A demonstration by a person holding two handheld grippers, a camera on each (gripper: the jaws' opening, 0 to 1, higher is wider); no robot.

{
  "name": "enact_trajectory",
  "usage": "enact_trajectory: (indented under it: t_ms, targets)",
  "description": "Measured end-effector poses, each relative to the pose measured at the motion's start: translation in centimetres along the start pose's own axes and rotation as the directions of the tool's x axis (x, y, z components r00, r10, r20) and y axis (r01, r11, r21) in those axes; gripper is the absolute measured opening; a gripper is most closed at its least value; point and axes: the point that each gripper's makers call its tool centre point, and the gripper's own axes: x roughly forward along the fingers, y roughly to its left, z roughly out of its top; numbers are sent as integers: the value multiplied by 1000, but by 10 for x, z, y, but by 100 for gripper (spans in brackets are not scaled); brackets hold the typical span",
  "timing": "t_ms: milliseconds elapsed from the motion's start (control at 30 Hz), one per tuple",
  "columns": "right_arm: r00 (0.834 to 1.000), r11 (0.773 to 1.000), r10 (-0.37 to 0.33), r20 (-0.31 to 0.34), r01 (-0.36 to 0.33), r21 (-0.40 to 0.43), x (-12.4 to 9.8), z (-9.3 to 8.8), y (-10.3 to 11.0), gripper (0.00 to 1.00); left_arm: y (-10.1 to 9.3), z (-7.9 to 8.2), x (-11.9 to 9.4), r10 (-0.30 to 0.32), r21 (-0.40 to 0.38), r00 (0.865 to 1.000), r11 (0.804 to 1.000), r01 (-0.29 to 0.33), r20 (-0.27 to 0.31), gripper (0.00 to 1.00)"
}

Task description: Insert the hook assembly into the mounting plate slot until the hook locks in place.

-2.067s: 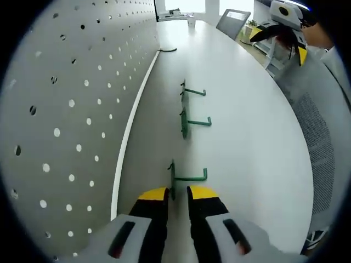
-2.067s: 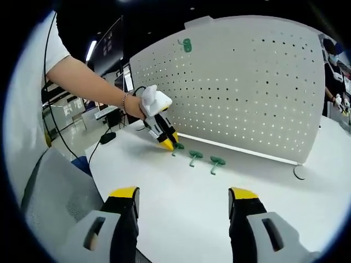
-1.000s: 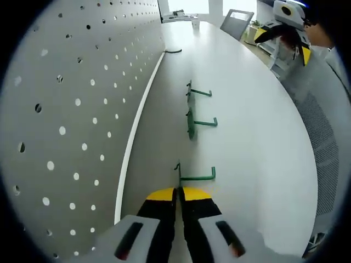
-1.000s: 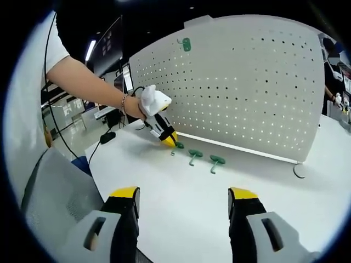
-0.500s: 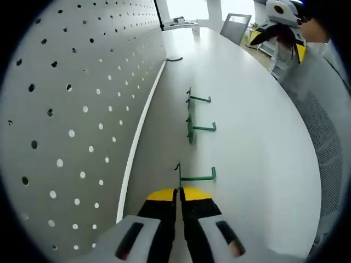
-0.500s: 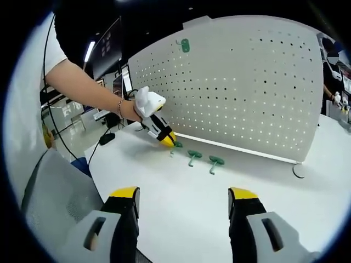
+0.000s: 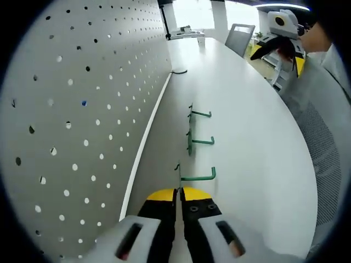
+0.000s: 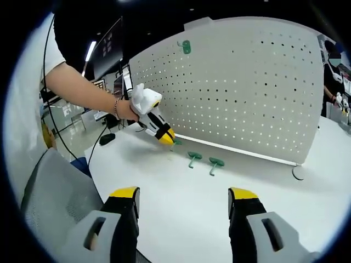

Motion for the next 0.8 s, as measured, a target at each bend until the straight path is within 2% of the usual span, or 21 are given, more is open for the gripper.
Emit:
enact_trajectory:
  t_ms: [367,500,800]
  targets:
    - [1000,1000,-13,15,13,0,-2,4,-2,63,-9,14,-12,30,-35,997,999,-27,70,3]
    - [1000,1000,-13,19,13,0,-2,5,-3,63,-7,27,-21,59,-67,991,996,-51,121,3]
    - [999,1000,-9,31,10,-12,-3,10,-1,63,-9,41,-35,108,-84,978,992,-94,177,3]
